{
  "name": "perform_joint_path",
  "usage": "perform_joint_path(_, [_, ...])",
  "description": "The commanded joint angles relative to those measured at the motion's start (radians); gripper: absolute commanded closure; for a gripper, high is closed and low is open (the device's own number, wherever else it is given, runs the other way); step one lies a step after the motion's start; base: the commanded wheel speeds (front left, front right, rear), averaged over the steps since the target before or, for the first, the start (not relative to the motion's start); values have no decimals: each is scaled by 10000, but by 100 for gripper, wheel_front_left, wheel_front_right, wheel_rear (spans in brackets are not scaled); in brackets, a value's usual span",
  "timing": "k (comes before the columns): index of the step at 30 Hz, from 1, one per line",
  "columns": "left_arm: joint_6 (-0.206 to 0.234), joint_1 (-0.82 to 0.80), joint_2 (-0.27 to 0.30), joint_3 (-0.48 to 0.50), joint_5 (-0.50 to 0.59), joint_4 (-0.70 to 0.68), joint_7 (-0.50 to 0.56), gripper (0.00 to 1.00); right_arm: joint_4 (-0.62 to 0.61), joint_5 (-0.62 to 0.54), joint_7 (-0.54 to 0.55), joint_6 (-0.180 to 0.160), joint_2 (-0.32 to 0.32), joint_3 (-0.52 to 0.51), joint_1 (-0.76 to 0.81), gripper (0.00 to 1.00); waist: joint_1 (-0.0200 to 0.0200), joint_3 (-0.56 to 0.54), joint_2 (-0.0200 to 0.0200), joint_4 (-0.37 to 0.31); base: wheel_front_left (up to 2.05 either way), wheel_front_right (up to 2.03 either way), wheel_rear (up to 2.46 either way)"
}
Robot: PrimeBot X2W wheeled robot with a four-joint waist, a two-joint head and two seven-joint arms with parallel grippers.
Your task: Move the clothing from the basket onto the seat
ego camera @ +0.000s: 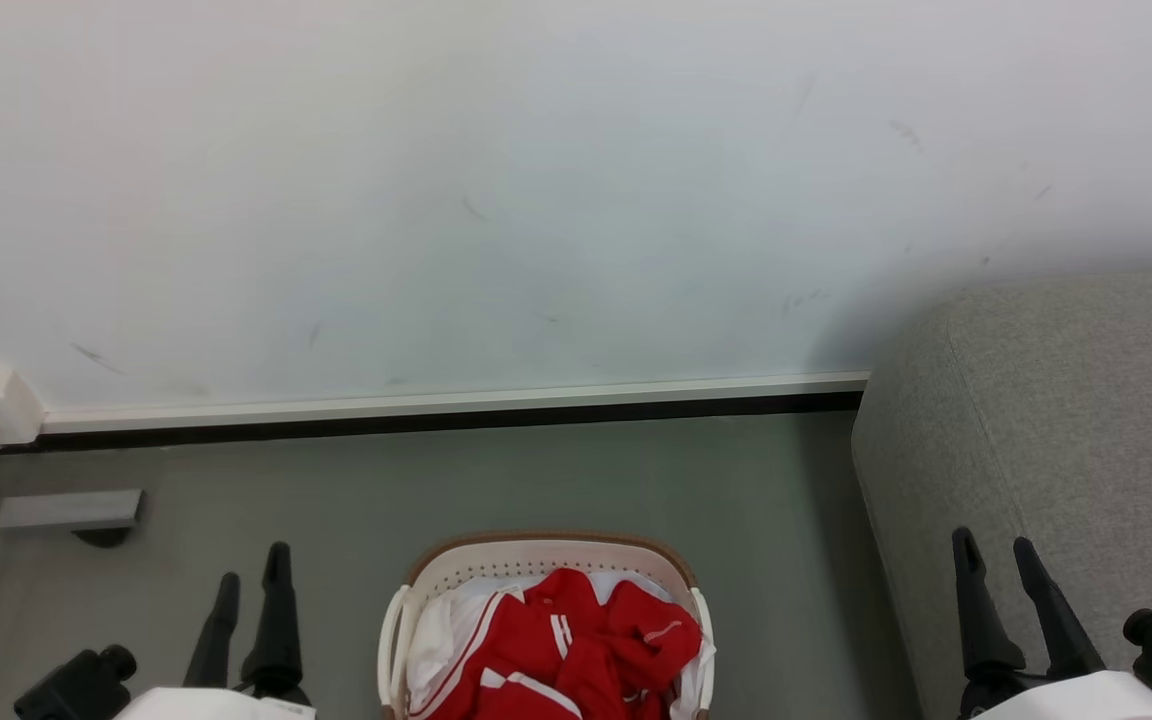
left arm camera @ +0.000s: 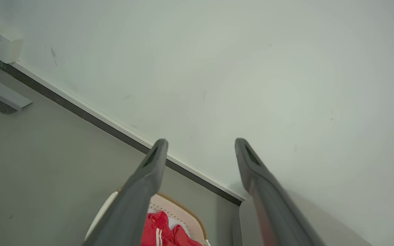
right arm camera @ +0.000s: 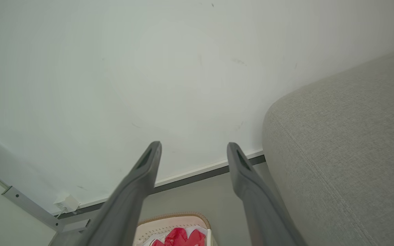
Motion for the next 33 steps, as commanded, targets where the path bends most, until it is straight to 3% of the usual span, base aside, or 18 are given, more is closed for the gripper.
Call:
perform_joint_path(1, [19, 24, 90, 15, 325, -152, -116, 0, -144, -335, -86, -9, -20, 26, -5, 0, 0, -3, 0, 1, 0, 0, 0])
perform_joint_path(22, [292, 374, 108, -36, 2567, -593, -690, 0, -83, -2769, -653, -13, 36, -24, 110, 0, 0, 2, 0, -95, 0, 0, 0])
perform_joint_path(33, [208, 440, 116, 35, 3700, -648, -921, 0, -131, -3890, -917, -15, 51, -14, 146, 0, 0, 51, 0, -146, 0, 0, 0])
